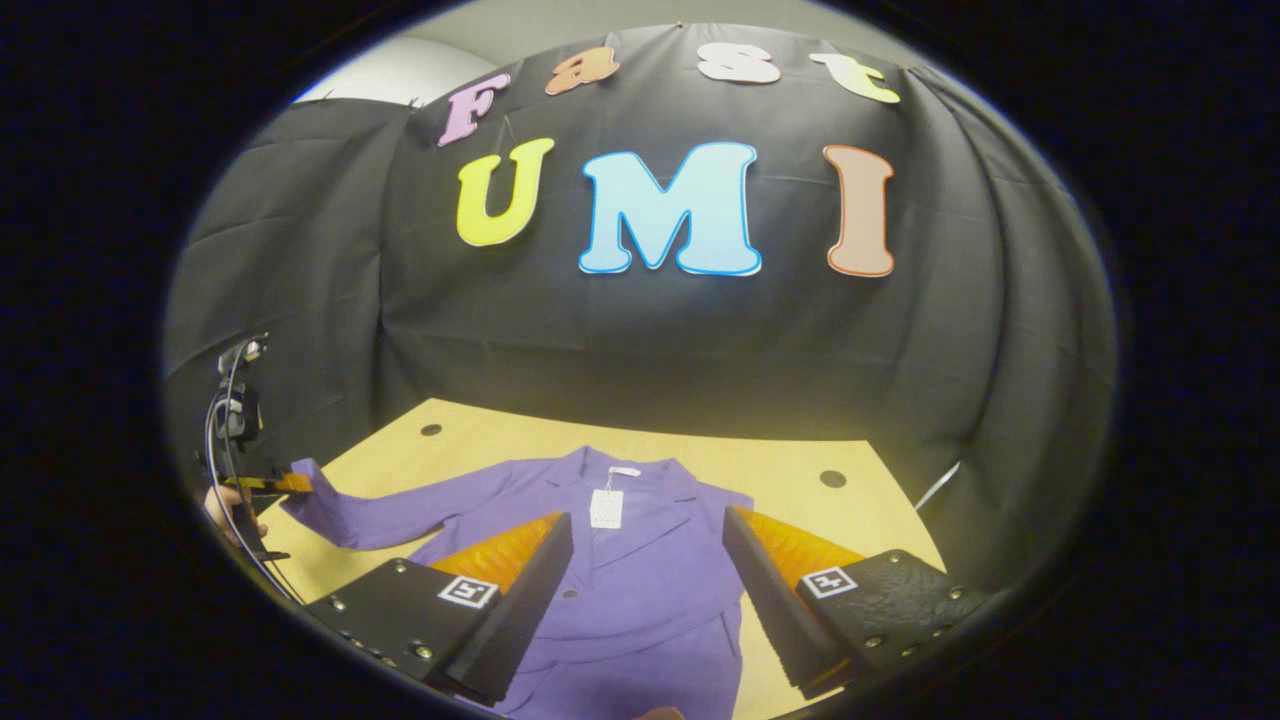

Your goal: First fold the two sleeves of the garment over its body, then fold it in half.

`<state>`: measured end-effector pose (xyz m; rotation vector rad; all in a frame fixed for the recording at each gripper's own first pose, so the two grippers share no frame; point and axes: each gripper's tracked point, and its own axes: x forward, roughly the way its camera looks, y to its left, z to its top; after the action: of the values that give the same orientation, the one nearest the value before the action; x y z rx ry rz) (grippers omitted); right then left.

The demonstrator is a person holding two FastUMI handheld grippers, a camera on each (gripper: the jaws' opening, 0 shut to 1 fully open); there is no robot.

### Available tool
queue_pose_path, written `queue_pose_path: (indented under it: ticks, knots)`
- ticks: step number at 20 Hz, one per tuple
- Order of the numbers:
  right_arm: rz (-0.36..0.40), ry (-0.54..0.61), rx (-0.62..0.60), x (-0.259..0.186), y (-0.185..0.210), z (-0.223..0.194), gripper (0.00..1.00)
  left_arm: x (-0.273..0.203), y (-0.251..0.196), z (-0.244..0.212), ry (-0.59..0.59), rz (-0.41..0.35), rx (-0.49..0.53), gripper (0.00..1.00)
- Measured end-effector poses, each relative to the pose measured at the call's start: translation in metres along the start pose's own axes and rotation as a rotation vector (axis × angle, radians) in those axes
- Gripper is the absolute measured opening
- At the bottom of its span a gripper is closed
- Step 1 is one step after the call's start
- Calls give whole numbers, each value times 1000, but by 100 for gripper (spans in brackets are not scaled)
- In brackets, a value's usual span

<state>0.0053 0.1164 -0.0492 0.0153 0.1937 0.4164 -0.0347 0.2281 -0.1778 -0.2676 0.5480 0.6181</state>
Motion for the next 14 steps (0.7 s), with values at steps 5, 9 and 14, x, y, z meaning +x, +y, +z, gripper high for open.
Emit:
queue_pose_path:
  ticks: [5, 9, 14]
  knots:
    - [-9, -6, -21, -3, -2, -2, 94, -28, -87, 8, -35, -150, 104, 7]
    - [-24, -17, -32, -5, -6, 0, 94, -51, -146, 4, -50, -256, 202, 7]
    - [-50, -17, -32, -6, -14, -1, 94, -72, -218, -11, -62, -386, 322, 7]
